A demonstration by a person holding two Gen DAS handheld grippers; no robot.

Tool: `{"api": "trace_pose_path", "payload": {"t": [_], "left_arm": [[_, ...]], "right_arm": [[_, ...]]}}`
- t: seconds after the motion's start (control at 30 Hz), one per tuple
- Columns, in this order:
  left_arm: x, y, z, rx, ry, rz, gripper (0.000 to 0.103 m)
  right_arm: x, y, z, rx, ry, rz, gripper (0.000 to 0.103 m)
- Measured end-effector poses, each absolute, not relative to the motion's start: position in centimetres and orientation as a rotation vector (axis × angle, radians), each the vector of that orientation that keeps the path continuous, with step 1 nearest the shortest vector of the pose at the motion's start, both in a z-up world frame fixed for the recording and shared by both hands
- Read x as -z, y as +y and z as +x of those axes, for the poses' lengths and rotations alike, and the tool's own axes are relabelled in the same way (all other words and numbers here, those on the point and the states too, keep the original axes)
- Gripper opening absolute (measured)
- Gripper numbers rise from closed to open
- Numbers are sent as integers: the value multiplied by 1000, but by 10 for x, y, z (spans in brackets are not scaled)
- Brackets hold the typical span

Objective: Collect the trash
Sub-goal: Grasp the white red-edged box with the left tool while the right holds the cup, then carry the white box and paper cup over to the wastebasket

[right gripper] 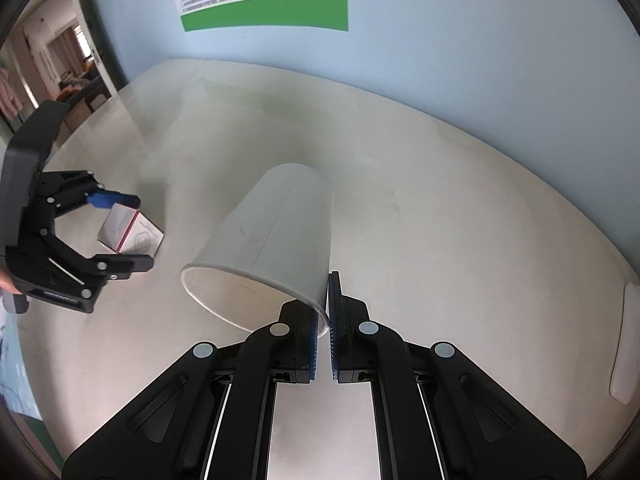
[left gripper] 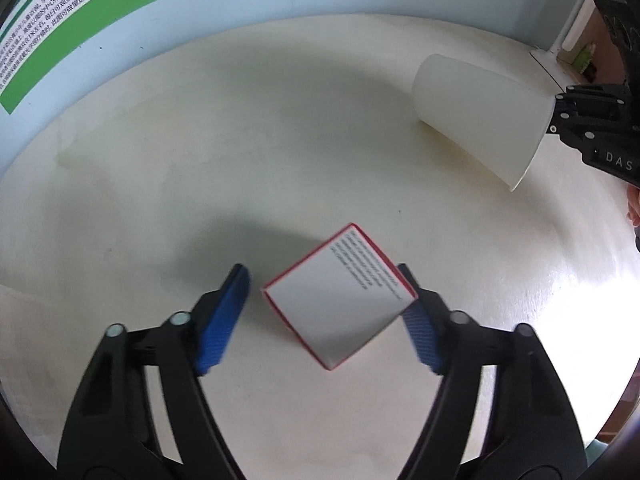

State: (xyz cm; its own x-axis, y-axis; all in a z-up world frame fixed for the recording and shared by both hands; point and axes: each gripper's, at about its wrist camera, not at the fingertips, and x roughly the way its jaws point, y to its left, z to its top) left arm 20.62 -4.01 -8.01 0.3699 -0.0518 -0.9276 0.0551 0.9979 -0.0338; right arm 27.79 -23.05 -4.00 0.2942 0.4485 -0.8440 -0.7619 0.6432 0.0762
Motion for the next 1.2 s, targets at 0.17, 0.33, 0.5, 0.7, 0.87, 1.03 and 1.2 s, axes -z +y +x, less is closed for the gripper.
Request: {"api": "trace_pose_path", "payload": {"t": [0.17,0.33,0.5,0.7,0.87,1.03,1.2], "left_arm": [[79,-34,210,68,1185,-1,56],[74,-27,201,43,1173,-8,56],[65,-32,199,35,1157,26,56],[48,-50,195,52,1133,45,56],[41,-68,187,116,1124,96,56],[36,-96,191,223,1095,142,56],[35,-132,187,387,1068,234,56]], "right_arm": [[39,-236,278,-825,979,-368,6],[36,-233,279,-840,977,-370,6],[29,-235,271,-860,966,-362,5],[18,-252,259,-858,956,-329,5],[14,-278,245,-809,966,-278,5],[9,-312,223,-702,967,-234,5],[3,-357,175,-524,946,-128,5]]}}
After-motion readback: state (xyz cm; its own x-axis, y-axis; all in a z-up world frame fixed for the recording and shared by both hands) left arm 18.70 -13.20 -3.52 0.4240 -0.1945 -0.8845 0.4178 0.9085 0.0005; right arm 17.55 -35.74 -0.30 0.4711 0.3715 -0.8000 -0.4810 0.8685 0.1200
